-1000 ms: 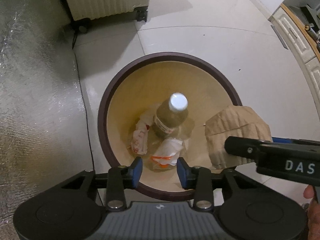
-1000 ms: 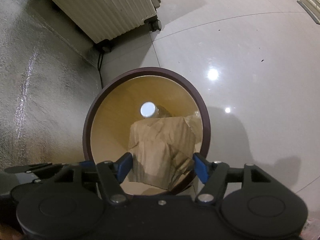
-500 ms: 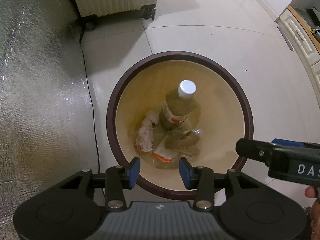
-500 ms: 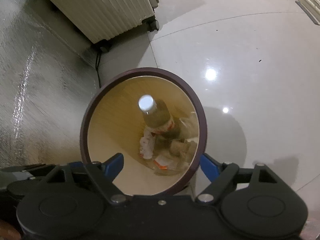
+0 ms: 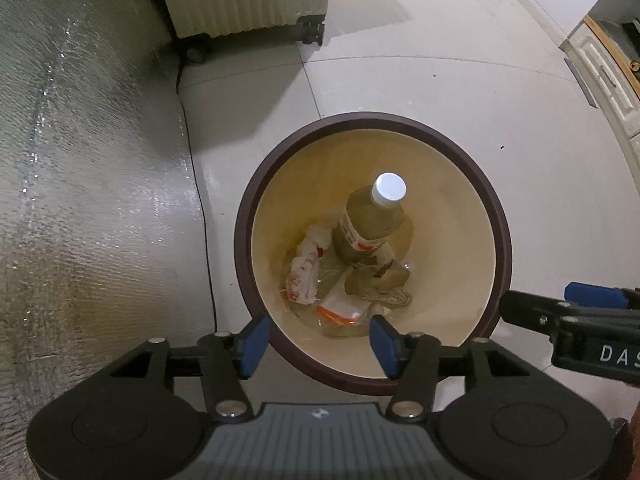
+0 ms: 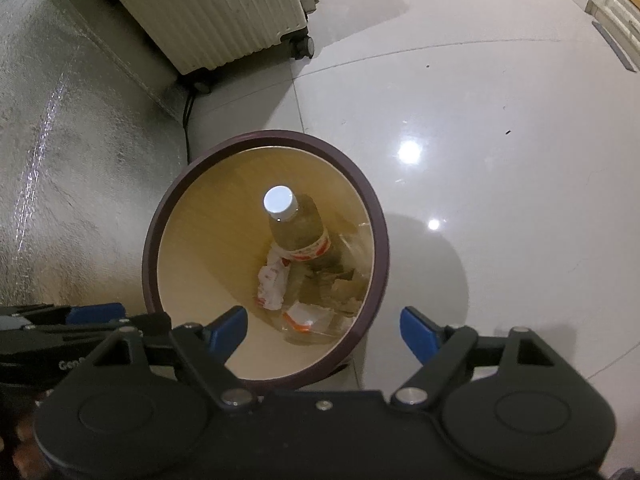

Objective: Collect trash
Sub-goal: 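Raise both open tools from the bin and move them back over the table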

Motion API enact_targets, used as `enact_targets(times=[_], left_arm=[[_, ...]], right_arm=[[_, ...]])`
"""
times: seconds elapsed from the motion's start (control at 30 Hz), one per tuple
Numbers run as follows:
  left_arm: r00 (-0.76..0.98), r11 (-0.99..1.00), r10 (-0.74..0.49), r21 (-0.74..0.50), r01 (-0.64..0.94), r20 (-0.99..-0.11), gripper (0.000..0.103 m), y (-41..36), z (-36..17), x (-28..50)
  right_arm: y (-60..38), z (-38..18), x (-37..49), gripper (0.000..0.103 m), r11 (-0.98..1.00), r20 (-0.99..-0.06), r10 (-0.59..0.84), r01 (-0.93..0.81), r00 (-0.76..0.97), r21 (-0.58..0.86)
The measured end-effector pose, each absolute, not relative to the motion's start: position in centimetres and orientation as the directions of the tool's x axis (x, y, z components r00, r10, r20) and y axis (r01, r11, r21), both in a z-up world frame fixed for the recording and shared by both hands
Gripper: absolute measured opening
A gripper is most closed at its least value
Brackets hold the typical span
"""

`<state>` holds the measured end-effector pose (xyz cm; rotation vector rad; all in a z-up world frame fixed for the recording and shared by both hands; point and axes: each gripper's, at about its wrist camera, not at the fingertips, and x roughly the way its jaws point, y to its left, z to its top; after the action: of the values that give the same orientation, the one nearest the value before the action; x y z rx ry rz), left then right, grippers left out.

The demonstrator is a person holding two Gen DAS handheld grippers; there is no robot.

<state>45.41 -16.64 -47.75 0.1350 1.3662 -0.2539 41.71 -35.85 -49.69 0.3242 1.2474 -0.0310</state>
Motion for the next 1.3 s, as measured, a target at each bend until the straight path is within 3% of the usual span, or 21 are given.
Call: enact_targets(times=[0.07, 0.17, 0.47, 1.3], left_arm=[[0.195, 0.967, -0.098, -0.047, 0.25, -0.976, 0.073, -16.5, -47.3, 45.3], [0.216, 0.971, -0.09, -0.037, 0.238, -0.972, 0.083, -16.4, -46.5, 45.0], [0.253, 0.981, -0.073, -0.024, 0.19, -0.965, 0.097, -15.7, -44.3, 43.8], [0.365, 0.99, -0.037, 0.015, 0.139, -0.93, 0.103, -13.4, -37.2, 37.1]], right_arm=[[-35.9, -49.3, 41.6, 0.085, 0.958, -0.934, 0.147, 0.189, 0.325, 0.216], [-36.0, -48.8, 41.4, 0.089, 0.962, -0.934, 0.138, 0.179, 0.331, 0.205], [-36.2, -46.6, 40.1, 0.1, 0.974, -0.923, 0.106, 0.149, 0.371, 0.172], [-36.7, -40.5, 33.6, 0.103, 0.977, -0.893, 0.002, 0.19, 0.45, 0.098]])
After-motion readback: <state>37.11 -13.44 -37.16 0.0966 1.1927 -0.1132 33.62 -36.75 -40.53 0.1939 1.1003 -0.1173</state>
